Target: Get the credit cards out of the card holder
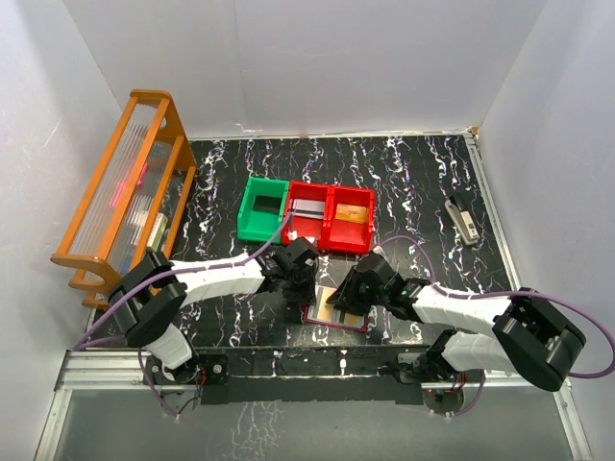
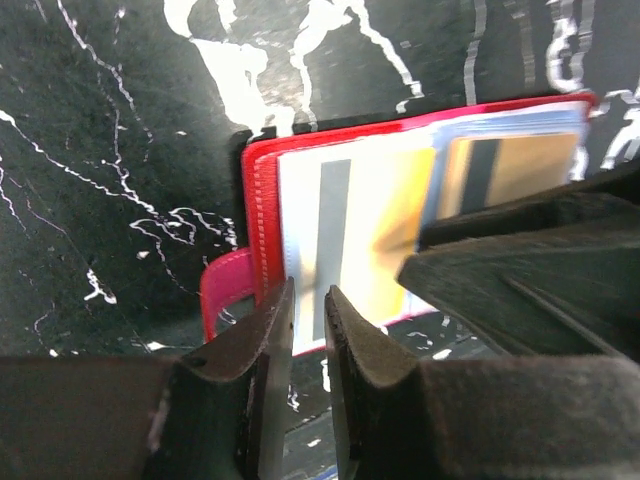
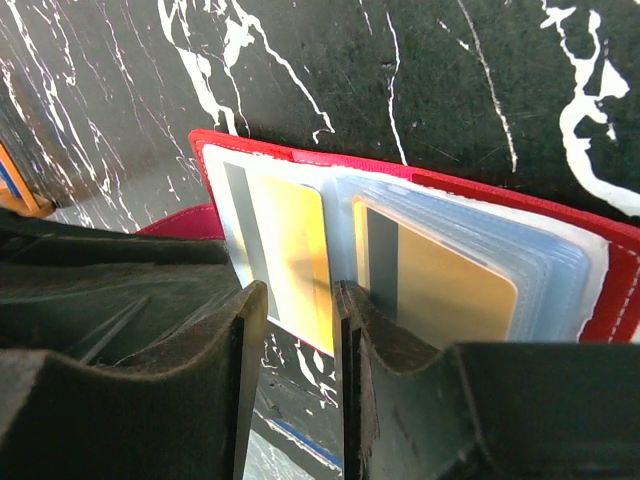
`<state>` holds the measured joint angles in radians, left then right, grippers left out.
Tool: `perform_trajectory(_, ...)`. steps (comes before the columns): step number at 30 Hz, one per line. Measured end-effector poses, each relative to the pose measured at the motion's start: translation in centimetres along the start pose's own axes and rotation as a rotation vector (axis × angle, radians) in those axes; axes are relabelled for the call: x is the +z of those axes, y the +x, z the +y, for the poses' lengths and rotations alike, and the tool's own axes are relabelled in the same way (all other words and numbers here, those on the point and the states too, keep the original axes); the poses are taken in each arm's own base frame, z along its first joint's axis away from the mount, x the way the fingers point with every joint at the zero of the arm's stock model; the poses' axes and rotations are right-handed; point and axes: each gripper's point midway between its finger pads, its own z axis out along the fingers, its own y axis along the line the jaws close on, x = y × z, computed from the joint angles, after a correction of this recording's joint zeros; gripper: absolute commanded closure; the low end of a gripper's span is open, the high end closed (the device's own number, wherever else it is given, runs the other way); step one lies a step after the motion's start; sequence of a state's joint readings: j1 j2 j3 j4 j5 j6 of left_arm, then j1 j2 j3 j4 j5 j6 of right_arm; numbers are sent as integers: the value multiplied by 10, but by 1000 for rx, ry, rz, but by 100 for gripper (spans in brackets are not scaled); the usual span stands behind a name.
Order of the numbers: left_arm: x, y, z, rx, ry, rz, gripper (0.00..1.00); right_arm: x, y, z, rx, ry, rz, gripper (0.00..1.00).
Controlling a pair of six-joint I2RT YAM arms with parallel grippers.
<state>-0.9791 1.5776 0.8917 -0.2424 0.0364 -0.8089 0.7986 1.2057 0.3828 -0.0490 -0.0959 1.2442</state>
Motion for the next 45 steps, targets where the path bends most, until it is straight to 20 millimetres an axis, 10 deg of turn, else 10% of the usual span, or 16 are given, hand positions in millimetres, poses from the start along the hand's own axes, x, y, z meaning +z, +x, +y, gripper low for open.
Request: perform_trajectory(45,17,12,11,-55,-32,67,99,-3,2,8,-39,-34,22,81)
